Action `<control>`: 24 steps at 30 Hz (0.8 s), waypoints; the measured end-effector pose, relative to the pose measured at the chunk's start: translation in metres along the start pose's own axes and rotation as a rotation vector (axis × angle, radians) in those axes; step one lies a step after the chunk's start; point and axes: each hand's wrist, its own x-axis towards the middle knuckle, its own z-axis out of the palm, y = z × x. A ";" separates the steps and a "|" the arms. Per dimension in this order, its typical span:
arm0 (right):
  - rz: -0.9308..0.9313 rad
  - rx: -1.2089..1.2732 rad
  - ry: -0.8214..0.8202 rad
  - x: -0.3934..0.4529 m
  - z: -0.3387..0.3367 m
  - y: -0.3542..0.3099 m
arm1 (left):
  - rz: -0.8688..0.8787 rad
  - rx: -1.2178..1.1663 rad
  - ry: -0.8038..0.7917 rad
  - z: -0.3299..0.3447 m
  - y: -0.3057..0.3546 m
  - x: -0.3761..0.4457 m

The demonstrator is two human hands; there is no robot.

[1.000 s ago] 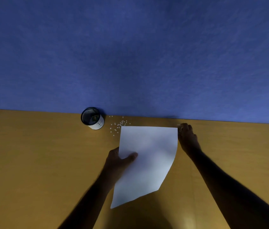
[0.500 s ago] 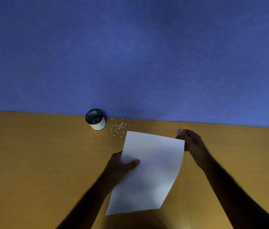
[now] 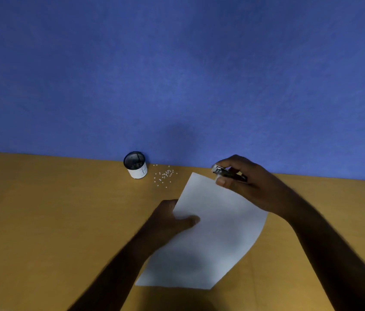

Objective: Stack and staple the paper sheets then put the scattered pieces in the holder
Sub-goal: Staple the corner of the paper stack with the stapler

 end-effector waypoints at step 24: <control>-0.205 -0.151 -0.051 0.005 -0.006 -0.089 | 0.064 0.138 -0.023 -0.039 0.069 -0.031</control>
